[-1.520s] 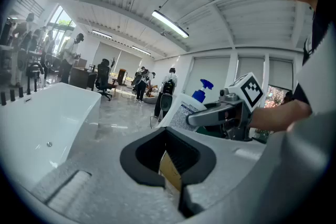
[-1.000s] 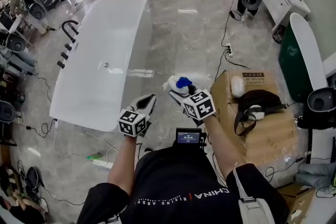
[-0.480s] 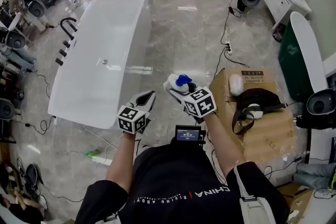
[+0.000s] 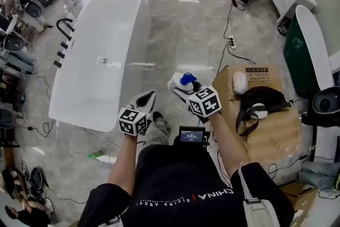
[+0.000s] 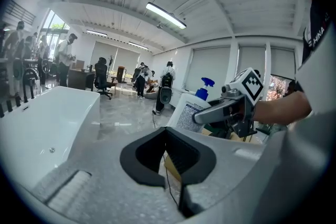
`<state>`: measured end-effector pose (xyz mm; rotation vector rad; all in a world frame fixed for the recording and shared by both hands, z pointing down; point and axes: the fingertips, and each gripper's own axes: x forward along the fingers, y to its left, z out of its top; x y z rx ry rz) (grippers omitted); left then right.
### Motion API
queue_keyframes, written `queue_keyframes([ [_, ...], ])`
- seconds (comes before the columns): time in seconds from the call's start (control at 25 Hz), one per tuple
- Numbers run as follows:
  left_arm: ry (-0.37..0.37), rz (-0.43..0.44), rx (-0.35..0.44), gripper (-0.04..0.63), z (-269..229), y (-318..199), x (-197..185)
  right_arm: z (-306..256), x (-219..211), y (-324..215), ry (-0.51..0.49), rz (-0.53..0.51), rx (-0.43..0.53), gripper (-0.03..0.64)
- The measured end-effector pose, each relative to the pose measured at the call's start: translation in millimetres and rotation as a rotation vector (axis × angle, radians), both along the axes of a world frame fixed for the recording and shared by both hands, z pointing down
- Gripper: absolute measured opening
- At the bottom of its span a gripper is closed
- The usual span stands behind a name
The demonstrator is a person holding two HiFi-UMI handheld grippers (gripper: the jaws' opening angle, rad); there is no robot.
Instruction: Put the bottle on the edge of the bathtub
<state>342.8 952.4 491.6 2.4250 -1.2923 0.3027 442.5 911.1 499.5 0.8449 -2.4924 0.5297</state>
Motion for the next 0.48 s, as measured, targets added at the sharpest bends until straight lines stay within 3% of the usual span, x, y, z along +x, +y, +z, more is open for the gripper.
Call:
queue_keyframes([
  [0.2, 0.015, 0.013, -0.024, 0.009, 14, -43, -6, 7, -4, -40, -0.001, 0.027, -0.013, 0.267],
  [0.48, 0.036, 0.056, -0.048, 0.009, 23, -145, -12, 6, -12, -142, 0.029, 0.061, -0.013, 0.268],
])
